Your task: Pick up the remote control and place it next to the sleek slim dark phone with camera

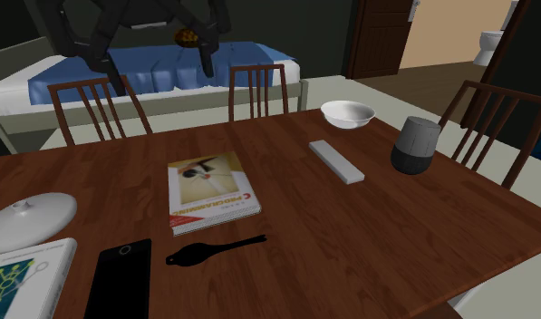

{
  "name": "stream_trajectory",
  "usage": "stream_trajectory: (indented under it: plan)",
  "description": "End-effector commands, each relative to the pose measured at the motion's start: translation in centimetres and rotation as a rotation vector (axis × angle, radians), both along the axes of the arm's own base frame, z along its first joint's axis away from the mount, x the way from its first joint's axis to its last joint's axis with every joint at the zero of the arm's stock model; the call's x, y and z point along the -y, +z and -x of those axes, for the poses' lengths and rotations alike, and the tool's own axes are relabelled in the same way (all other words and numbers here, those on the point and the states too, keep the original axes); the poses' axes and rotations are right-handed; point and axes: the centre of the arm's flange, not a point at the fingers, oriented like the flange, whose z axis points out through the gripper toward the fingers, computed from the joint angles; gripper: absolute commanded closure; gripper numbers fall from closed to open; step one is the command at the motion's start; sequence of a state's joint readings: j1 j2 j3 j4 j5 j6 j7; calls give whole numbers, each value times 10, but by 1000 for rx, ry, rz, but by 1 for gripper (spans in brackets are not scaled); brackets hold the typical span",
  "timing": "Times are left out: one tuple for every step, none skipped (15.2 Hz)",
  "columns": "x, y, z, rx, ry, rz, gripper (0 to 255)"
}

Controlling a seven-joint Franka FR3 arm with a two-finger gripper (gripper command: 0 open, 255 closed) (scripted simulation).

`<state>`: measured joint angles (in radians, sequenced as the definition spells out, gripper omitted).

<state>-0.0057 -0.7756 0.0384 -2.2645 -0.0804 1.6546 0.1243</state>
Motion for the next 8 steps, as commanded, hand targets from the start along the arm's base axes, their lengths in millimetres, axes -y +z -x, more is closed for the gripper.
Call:
stream_trajectory:
  plan:
    - [0,0,0,0,0,0,0]
    - [11,-6,-4,-4,-3,-3,0]
    - [23,-12,-9,-7,-5,-6,0]
    - [34,-18,-13,-11,-8,-9,0]
    - [46,-24,-17,-15,-10,-12,0]
    - [57,-30,-21,-18,-13,-15,0]
    - [69,-36,-25,-22,-16,-18,0]
    - [80,-43,-30,-26,-18,-21,0]
